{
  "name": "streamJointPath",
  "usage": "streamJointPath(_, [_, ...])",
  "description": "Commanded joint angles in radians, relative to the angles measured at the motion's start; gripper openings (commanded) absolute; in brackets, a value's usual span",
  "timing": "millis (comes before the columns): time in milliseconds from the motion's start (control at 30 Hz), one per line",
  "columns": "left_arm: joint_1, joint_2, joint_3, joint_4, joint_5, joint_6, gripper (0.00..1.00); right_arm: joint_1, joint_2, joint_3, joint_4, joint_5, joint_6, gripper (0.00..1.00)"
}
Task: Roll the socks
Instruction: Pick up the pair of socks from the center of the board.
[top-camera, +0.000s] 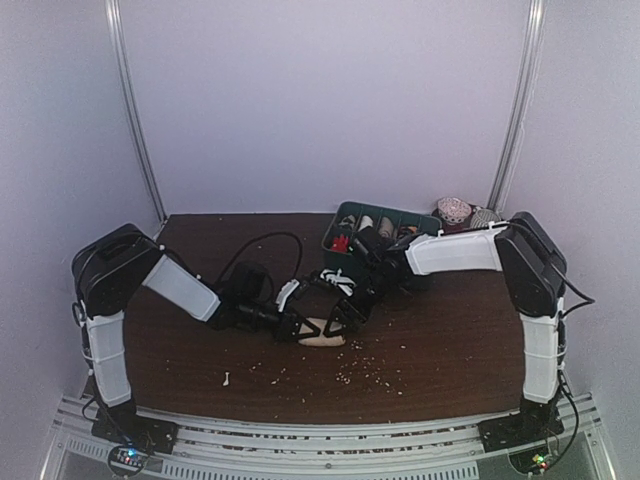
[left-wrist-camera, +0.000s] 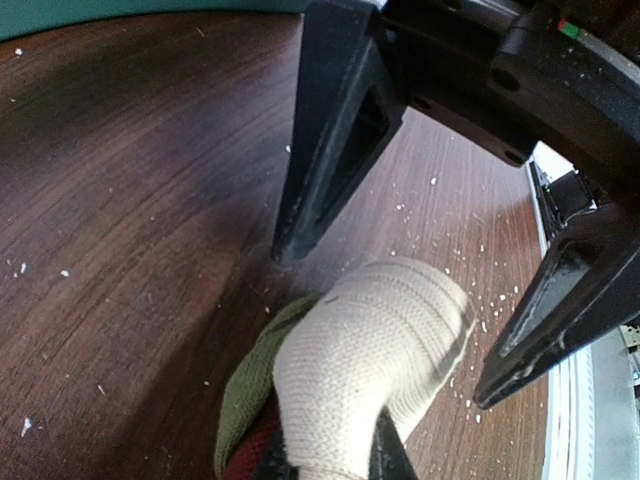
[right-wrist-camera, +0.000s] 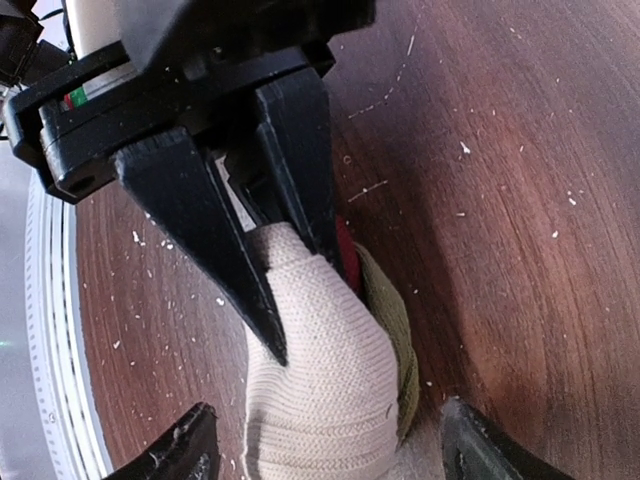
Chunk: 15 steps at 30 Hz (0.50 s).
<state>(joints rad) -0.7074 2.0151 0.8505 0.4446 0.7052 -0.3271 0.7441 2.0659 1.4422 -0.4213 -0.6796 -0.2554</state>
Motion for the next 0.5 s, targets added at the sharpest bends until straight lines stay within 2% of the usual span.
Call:
streamJointPath(0, [0.010, 0.156, -0.095, -0.481, -0.217, 0.061, 0.00, -0.007, -0.092, -0.142, 0.176, 0.057, 0.119, 0.79])
streamJointPath(100, [0.014, 0.156, -0.089, -0.480, -0.219, 0.060, 0.00, -0.015, -0.173, -0.229, 0.347, 0.125, 0.263, 0.79])
streamJointPath(233, [0.016, 0.156, -0.089, -0.475, -0.220, 0.060, 0.00, -0.014, -0.250, -0.300, 0.486, 0.130, 0.393, 0.81])
streamJointPath(467, [0.018, 0.161, -0.095, -0.470, -0.214, 0.066, 0.00, -0.015, -0.151, -0.221, 0.368, 0.063, 0.428, 0.84])
